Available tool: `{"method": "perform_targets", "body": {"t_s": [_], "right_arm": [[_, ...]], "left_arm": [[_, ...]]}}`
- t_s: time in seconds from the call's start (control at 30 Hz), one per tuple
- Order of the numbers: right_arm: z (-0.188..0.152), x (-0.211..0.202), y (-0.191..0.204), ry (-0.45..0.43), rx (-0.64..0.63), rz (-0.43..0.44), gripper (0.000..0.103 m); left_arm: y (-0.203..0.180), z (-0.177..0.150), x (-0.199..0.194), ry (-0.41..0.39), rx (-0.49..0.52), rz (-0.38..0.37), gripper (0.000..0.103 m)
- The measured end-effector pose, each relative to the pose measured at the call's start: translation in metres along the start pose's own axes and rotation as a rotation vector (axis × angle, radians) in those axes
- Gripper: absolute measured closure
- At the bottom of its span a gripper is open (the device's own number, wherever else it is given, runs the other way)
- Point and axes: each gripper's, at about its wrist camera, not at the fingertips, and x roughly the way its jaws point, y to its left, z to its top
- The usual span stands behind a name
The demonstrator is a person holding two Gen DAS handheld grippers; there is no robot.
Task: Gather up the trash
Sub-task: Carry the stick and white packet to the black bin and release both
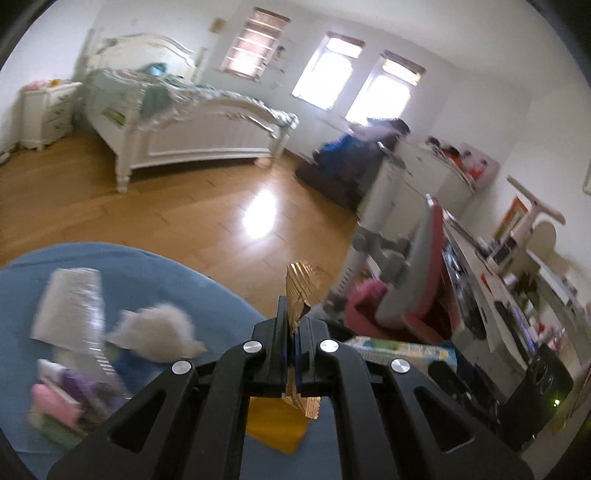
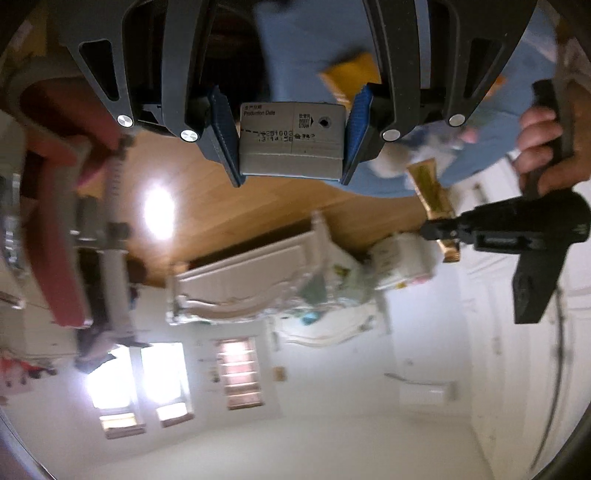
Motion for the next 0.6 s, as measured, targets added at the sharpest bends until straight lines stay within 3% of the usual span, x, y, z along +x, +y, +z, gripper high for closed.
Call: {"method": "perform_targets", "body": {"t_s": [0.3, 0.6], "right_arm": [[-0.035, 0.018, -0.057, 0.066, 0.007, -0.148, 0.052], [-0.068, 0.041, -0.084, 0.146, 0.029, -0.181, 0.052]], "left_arm": [[-0.06, -0.03, 0.085, 0.145, 0.046, -0.108, 0.099], [-0.082, -0.051, 0.134, 0.241, 0.082, -0.13, 0.099]]}}
